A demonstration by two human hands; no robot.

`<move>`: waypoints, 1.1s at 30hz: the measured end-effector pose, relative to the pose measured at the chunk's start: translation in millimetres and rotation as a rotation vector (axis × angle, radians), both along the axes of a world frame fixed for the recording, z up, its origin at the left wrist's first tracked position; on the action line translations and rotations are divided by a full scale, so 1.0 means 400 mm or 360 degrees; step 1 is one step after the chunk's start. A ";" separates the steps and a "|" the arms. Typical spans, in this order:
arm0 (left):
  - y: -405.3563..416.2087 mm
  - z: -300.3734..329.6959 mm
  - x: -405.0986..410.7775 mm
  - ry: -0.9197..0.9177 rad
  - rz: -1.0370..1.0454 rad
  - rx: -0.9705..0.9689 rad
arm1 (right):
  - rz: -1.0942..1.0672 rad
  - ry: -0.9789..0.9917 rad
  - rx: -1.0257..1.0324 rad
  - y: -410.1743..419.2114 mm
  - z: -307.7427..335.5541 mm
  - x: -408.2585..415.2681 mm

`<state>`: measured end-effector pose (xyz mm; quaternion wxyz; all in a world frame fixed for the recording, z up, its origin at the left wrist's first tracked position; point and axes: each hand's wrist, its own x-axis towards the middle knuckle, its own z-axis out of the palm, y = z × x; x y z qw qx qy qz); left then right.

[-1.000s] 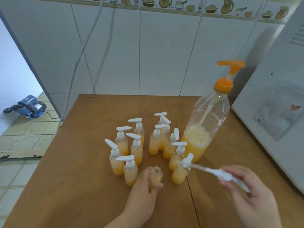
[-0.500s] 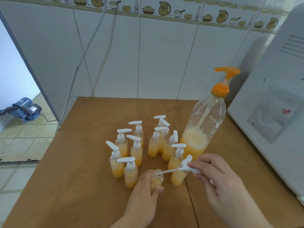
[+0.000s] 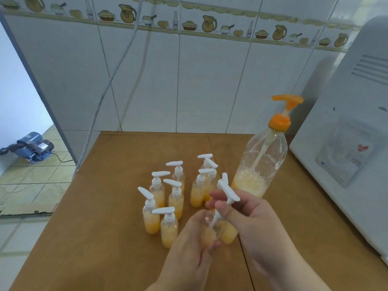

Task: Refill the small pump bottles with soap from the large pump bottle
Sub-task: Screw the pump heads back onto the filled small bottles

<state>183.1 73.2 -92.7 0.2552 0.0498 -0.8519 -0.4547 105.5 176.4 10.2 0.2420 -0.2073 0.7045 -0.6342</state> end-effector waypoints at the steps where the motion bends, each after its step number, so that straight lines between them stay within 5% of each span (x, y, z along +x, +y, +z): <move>1: 0.001 0.000 -0.002 -0.0001 0.0016 -0.0060 | -0.0070 -0.0034 -0.0037 -0.007 -0.006 0.004; 6: -0.007 0.021 -0.010 -0.0073 0.0034 0.0064 | 0.0021 -0.0291 -0.0289 -0.014 -0.024 0.019; 10: -0.021 0.020 -0.015 -0.0095 0.0049 0.0060 | -0.0367 -0.0279 -0.0398 -0.011 -0.044 0.007; 15: -0.019 0.011 -0.024 -0.0154 0.0026 0.0044 | -0.0315 -0.0512 -0.0649 -0.010 -0.033 0.005; 23: -0.012 0.011 -0.022 -0.0183 -0.0032 0.0124 | -0.0336 -0.0334 -0.0464 -0.012 -0.042 -0.002; 29: -0.004 0.011 -0.023 -0.0137 0.0123 -0.0167 | -0.0493 0.0070 -0.0105 -0.024 -0.066 0.004; 33: -0.010 0.031 -0.022 -0.0232 0.0081 0.0045 | -0.0208 0.0129 0.0049 -0.018 -0.057 -0.005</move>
